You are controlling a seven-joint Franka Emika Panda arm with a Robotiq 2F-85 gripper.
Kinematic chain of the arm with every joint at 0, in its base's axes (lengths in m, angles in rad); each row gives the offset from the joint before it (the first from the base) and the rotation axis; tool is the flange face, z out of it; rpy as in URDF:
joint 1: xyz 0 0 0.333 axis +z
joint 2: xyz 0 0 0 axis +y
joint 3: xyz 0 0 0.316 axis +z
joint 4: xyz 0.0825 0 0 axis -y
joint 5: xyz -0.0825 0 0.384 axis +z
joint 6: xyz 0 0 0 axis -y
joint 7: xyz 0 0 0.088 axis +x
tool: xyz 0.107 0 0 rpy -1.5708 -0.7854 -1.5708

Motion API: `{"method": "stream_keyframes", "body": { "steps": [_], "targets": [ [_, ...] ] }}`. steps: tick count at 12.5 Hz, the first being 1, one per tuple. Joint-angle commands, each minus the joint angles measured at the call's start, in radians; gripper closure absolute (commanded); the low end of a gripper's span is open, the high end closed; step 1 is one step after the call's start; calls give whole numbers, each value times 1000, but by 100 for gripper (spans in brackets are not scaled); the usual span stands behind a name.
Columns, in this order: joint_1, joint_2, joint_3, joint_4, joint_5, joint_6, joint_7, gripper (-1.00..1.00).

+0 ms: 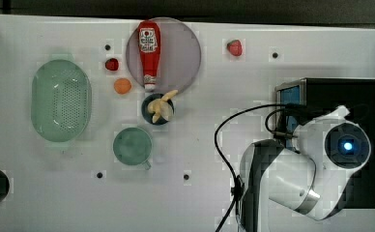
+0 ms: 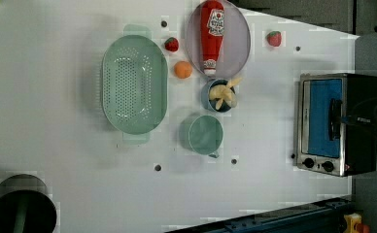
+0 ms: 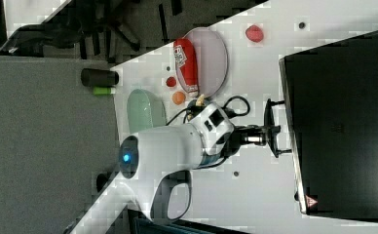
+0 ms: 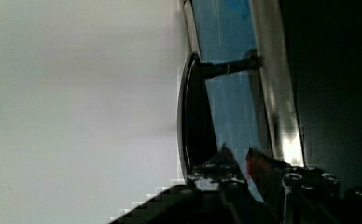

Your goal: Flap open oven.

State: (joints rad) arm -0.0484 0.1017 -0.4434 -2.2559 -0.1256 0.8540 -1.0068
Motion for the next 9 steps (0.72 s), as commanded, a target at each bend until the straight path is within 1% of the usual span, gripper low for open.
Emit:
{"method": "stream_keyframes", "body": {
  "steps": [1, 4, 5, 7, 9],
  "targets": [
    [-4, 30, -10, 6, 1, 31, -35, 65],
    [9, 47, -2, 6, -9, 33, -20, 65],
    [14, 46, 3, 6, -37, 33, -12, 65],
    [29, 46, 13, 3, -133, 27, 64, 65],
    [49, 46, 28, -6, -275, 23, 186, 65]
  ]
}}
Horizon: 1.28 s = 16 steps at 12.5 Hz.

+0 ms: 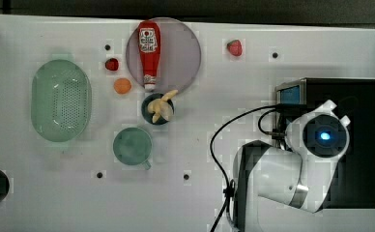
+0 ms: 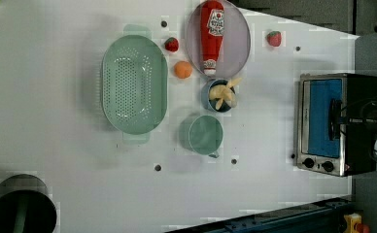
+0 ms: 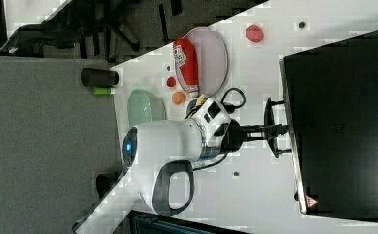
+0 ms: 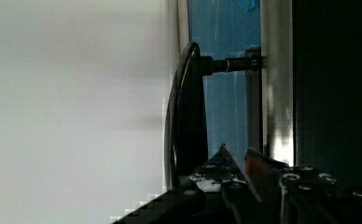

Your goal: Flap open oven.

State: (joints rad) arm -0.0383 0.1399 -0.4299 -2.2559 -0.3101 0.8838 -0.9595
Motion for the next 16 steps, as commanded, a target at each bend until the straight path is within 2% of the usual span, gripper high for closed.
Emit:
{"method": "stream_keyframes", "body": {
  "steps": [1, 4, 9, 16],
  "targets": [
    [50, 9, 27, -11, -164, -17, 205, 65],
    [69, 14, 77, -22, -288, -60, 389, 65],
    [88, 71, 172, -24, -359, -106, 566, 65],
    [172, 246, 267, -6, -671, -176, 1037, 65]
  ]
}}
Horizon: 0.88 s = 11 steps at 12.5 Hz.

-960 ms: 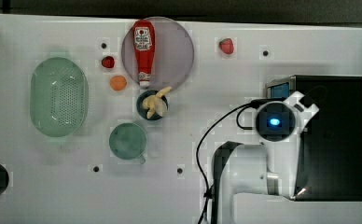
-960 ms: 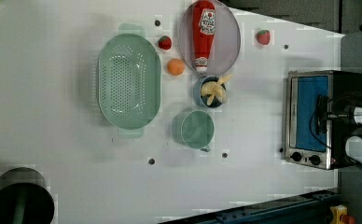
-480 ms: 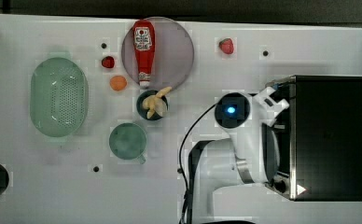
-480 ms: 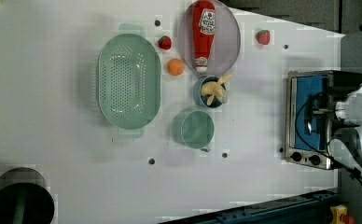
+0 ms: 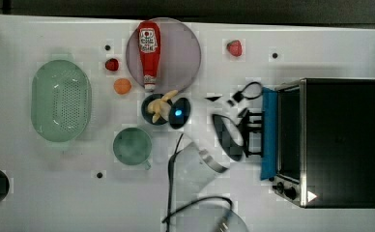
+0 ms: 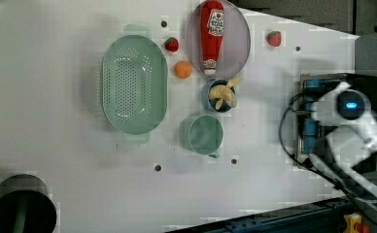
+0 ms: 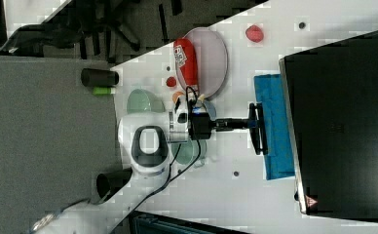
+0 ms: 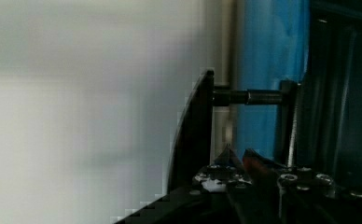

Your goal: Flap open oven.

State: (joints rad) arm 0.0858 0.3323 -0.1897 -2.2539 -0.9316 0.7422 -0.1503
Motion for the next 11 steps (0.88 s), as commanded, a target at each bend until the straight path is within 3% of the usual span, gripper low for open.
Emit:
{"method": "stream_keyframes", "body": {
  "steps": [1, 7, 11],
  "targets": [
    [64, 86, 34, -1, -96, -49, 266, 65],
    [101, 253, 40, 66, -131, -47, 376, 65],
    [101, 272, 40, 100, -128, -24, 376, 65]
  ]
}}
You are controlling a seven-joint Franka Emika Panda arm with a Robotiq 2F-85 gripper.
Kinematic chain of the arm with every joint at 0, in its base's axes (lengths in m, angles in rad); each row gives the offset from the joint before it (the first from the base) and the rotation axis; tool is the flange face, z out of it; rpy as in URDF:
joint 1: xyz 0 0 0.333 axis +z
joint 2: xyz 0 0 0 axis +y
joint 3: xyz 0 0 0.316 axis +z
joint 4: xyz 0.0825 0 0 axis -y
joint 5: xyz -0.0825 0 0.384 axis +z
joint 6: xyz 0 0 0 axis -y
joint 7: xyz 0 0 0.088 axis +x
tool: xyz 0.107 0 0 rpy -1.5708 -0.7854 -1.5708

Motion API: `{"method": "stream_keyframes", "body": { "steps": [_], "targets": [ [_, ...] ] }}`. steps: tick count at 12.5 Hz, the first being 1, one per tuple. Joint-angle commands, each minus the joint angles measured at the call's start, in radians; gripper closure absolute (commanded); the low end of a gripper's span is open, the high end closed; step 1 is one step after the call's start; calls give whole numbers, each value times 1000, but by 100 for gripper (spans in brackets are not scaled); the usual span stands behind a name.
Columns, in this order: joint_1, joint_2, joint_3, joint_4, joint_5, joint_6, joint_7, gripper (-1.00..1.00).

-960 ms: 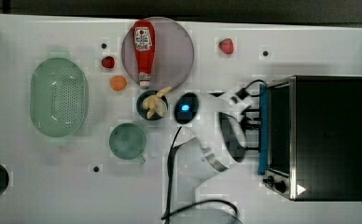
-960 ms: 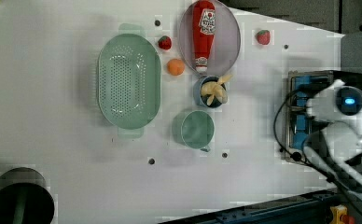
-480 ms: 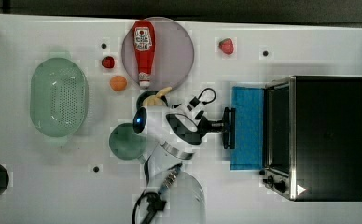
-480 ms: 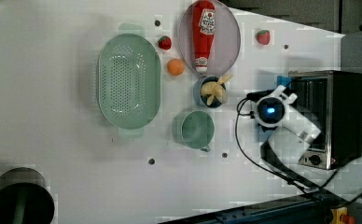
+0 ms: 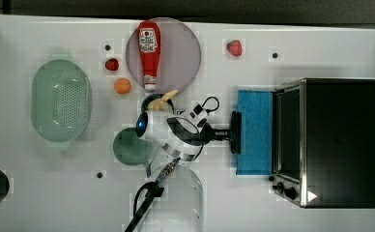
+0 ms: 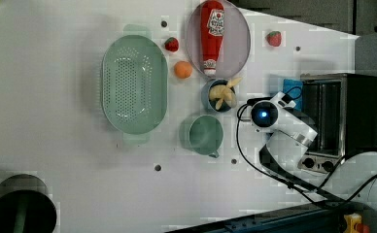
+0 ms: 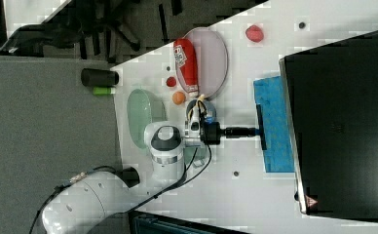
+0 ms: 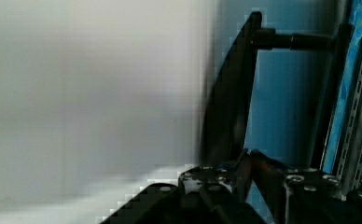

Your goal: Flap open oven.

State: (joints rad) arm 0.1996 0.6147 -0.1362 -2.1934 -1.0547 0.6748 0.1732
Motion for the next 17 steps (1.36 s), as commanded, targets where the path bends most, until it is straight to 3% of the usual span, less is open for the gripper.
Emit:
{"method": "stream_keyframes", "body": {
  "steps": [1, 3, 9, 10, 12, 17],
  "targets": [
    [-12, -21, -11, 50, 9, 71, 53, 65],
    [-12, -57, 2, 56, 126, 136, 53, 65],
    [-23, -310, 4, 56, 814, 125, 52, 65],
    [-27, -365, 3, 57, 893, 100, 45, 65],
    [-30, -473, -6, 63, 964, 26, 44, 65],
    [-32, -700, -63, 147, 977, -265, 44, 65]
  ]
}}
